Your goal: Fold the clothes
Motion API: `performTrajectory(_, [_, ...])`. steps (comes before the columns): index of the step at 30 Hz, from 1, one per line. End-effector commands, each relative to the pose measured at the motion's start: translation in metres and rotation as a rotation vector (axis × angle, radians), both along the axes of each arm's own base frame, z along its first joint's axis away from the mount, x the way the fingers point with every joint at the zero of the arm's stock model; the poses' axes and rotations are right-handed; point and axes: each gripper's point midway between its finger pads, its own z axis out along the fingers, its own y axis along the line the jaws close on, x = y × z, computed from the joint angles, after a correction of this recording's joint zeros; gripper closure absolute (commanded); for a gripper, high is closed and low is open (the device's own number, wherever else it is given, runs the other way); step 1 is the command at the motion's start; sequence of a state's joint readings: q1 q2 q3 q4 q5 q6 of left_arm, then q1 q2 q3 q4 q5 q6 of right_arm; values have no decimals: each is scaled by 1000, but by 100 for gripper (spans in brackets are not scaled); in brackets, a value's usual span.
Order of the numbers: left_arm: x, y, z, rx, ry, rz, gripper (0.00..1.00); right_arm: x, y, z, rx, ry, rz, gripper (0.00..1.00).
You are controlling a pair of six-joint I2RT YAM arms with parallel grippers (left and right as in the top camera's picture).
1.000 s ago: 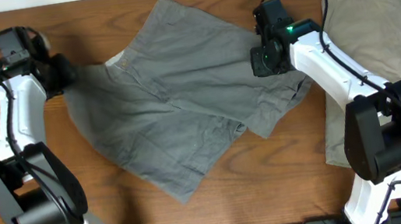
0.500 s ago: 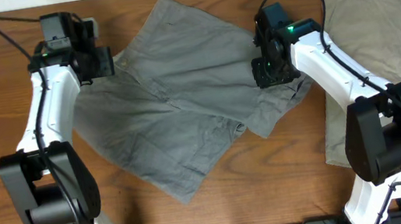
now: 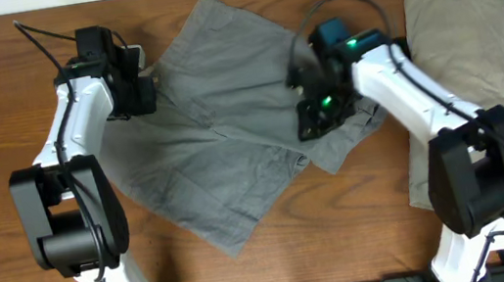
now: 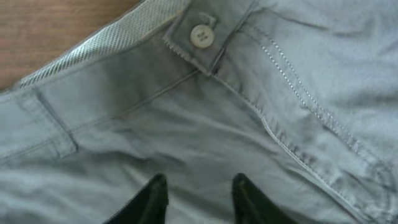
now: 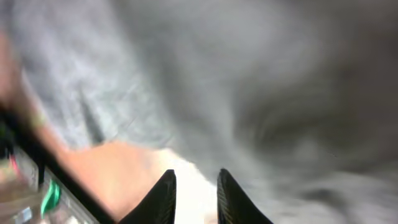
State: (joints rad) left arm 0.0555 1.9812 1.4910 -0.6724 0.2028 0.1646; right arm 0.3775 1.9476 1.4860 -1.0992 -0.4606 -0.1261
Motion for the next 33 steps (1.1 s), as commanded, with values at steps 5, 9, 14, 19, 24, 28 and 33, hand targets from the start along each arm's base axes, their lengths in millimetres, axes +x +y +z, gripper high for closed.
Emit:
performTrajectory(5, [-16,6,80,-15,-112,76,41,-31,43,-3,-123,-169,318,81])
performTrajectory(9, [-37,4,121,-14,-166,79,34,-24,51,-25,-241,-263,333,85])
performTrajectory(14, [-62,3,164,-21,-235,95,32,-21,60,-66,-244,-261,302,87])
performTrajectory(19, [-80,2,194,-17,-302,95,27,-28,52,-96,-293,-172,252,90])
performTrajectory(24, [-87,1,215,-17,-365,97,26,-68,27,-106,-400,-2,255,94])
performTrajectory(28, [-88,1,218,-17,-375,97,25,-103,-4,-101,-556,129,223,95])
performTrajectory(33, [-88,1,217,-17,-374,97,24,-131,-26,-87,-728,194,229,96])
